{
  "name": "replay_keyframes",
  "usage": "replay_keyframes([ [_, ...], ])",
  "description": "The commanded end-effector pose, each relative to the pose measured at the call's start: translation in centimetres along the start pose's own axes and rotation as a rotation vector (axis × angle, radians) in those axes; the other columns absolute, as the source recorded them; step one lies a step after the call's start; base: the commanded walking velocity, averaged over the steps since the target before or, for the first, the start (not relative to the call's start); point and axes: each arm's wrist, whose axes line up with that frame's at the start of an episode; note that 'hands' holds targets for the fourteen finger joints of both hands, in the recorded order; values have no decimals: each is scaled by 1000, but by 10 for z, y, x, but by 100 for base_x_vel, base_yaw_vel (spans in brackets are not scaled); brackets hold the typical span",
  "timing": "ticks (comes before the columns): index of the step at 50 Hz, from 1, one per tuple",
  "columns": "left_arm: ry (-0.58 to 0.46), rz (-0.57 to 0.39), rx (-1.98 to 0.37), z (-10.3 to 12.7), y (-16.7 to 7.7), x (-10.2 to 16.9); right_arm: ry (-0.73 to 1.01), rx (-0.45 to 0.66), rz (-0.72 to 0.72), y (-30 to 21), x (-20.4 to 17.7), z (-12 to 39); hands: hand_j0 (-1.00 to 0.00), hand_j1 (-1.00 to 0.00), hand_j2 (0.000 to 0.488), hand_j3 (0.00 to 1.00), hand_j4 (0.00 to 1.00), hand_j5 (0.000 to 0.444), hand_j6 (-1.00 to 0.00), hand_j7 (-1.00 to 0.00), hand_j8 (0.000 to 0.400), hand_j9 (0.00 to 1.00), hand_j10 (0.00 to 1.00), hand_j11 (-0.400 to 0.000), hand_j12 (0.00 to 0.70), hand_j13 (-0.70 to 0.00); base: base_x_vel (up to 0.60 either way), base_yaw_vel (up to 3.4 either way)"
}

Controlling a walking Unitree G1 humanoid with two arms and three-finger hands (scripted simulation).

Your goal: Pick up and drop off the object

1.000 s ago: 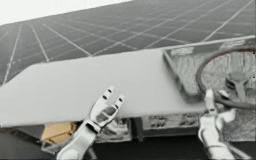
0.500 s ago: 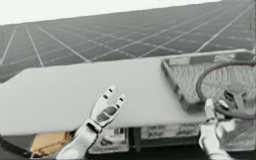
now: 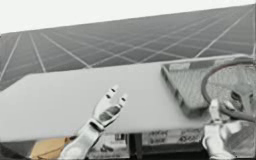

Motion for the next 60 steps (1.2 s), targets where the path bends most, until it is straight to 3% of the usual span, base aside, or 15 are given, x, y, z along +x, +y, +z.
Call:
replay_keyframes([
  [1,-151,245,-31,80,71,151,186,-100,225,229,86,-176,0,0,0,1000,1000,0,0,0,0,1000,1000,-400,0,-700,0,53],
  [6,-345,463,27,132,105,95,436,-142,381,295,7,-303,0,0,0,1000,1000,0,0,0,0,1000,1000,-400,0,-700,0,87],
  [9,-395,512,49,149,109,84,499,-143,420,315,-17,-331,0,0,0,1000,1000,0,0,0,0,1000,1000,-400,0,-700,0,120],
  [13,-397,495,50,154,109,98,486,-132,422,328,-8,-330,0,0,0,1000,1000,0,0,0,0,1000,1000,-400,0,-700,0,124],
  [17,-343,380,60,140,81,145,385,-69,376,329,47,-274,0,0,0,1000,1000,0,0,0,0,1000,1000,-400,0,-700,0,108],
  [22,-225,180,87,101,-5,214,211,46,268,300,137,-140,0,0,0,1000,1000,0,0,0,0,1000,1000,-400,0,-700,0,72],
  [24,-181,83,90,80,-46,230,125,95,231,279,163,-73,0,0,0,1000,1000,0,0,0,0,1000,1000,-400,0,-700,0,39],
  [27,-76,-57,125,35,-107,238,19,289,18,204,225,41,0,0,0,1000,1000,0,0,0,0,1000,1000,-400,0,-700,0,14],
  [30,3,-195,155,-5,-178,238,-78,427,-52,143,233,132,0,0,0,1000,1000,0,0,0,0,1000,1000,-400,0,-700,0,-18],
  [34,94,-343,200,-51,-228,220,-197,533,-77,73,225,219,0,0,0,1000,1000,0,0,0,0,1000,1000,-400,0,-700,0,-47],
  [40,310,-503,198,-127,-290,197,-387,587,-262,-75,189,319,0,0,0,1000,1000,0,0,0,0,1000,1000,-400,0,-700,0,-90],
  [45,449,-612,227,-191,-326,168,-498,647,-389,-189,154,364,0,0,0,1000,1000,0,0,0,0,1000,1000,-400,0,-700,0,-134],
  [51,586,-706,220,-240,-338,126,-616,670,-506,-287,89,393,0,0,0,1000,1000,0,0,0,0,1000,1000,-400,0,-700,0,-167],
  [55,593,-689,250,-253,-330,113,-588,683,-524,-311,90,376,0,0,0,1000,1000,0,0,0,0,1000,1000,-400,0,-700,0,-180],
  [60,549,-595,291,-252,-315,127,-479,668,-506,-296,135,339,0,0,0,1000,1000,0,0,0,0,1000,1000,-400,0,-700,0,-169],
])
